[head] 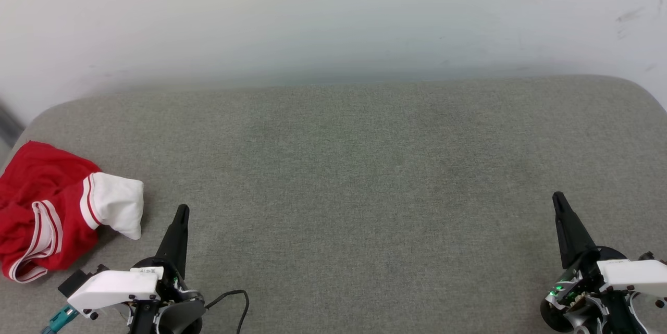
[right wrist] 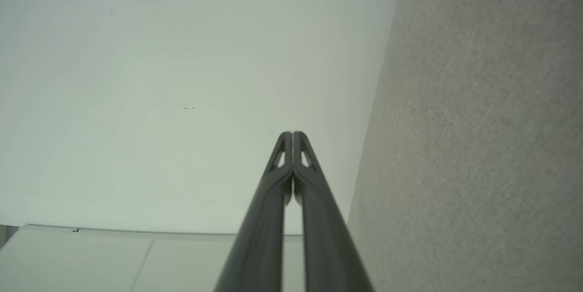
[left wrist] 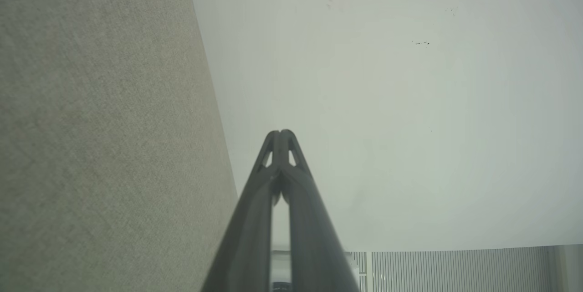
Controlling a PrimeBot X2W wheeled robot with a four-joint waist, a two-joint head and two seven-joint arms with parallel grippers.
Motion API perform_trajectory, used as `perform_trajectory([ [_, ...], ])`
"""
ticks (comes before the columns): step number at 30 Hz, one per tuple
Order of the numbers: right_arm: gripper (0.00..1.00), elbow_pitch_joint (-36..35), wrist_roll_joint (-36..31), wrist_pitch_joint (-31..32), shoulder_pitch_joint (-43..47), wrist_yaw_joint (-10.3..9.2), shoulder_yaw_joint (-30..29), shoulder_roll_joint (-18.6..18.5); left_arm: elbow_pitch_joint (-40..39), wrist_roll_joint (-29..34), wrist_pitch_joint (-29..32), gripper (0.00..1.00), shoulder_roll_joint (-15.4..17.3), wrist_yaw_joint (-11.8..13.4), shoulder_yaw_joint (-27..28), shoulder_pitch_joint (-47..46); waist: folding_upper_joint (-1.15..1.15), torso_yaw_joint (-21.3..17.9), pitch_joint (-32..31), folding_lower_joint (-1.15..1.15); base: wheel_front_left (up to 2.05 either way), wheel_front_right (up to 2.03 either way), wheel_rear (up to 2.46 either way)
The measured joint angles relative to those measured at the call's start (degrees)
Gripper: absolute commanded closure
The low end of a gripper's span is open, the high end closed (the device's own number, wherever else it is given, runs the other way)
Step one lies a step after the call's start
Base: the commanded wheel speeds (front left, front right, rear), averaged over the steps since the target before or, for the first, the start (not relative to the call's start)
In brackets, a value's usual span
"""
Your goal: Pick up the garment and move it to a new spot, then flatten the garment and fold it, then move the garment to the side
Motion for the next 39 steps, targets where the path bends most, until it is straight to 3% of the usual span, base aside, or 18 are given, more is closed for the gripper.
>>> perform_trajectory([
  [17, 1.0, 0.0, 0.0, 0.0, 0.0, 0.01, 0.0, 0.0, 0.0, 0.0, 0.0, 1.0, 0.0, 0.0, -0.03, 0.0, 0.0, 0.0, 0.0, 0.0, 0.0, 0.0, 0.0],
  [18, 0.0, 0.33, 0.02, 0.0, 0.26, 0.0, 0.03, 0.01, 0.38, 0.0, 0.0, 0.0, -0.04, 0.01, -0.08, 0.2, 0.0, 0.0, 0.0, 0.0, 0.0, 0.0, 0.0],
  [39, 0.0, -4.25, -1.37, -5.04, 2.94, -0.01, 3.6, 0.18, -4.52, 2.07, -5.06, 0.0, -0.11, 0.07, -5.81, 1.81, 0.0, 0.13, 0.08, 0.0, 0.0, 0.0, 0.0],
])
